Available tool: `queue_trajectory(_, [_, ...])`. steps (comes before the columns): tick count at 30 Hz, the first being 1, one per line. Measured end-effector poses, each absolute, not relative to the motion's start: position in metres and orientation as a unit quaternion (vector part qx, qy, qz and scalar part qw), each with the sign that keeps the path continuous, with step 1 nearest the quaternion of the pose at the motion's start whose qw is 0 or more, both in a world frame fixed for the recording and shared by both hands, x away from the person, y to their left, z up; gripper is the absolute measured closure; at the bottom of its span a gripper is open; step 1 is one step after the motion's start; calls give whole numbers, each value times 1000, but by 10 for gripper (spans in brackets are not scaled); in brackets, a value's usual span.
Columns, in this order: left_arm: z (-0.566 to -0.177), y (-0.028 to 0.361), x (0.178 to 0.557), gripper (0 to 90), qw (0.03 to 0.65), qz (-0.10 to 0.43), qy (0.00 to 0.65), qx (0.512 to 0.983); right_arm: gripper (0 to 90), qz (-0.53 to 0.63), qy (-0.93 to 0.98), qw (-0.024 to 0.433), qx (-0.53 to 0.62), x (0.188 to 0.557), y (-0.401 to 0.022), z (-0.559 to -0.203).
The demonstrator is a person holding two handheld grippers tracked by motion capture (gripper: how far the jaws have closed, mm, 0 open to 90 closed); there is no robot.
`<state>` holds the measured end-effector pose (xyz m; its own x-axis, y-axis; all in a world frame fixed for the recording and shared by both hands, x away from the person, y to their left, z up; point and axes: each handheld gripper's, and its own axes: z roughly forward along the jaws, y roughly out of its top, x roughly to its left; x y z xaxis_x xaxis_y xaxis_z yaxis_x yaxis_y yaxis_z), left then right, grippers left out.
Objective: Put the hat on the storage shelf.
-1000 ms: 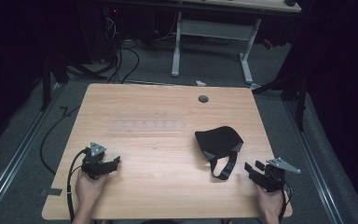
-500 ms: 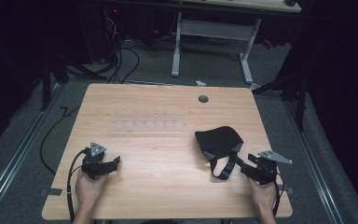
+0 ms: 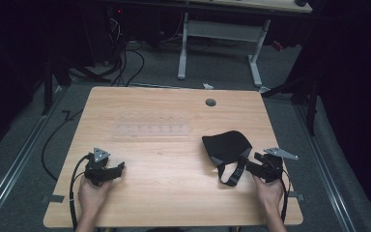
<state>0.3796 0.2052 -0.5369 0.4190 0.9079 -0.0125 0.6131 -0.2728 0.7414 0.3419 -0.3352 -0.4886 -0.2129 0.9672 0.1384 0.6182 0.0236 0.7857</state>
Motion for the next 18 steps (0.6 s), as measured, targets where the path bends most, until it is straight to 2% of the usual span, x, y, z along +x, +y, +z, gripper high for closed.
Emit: queue_trajectory(18, [-537,205,379,279,345,214,494,769,373,381,669,216,601,369,-338,-483])
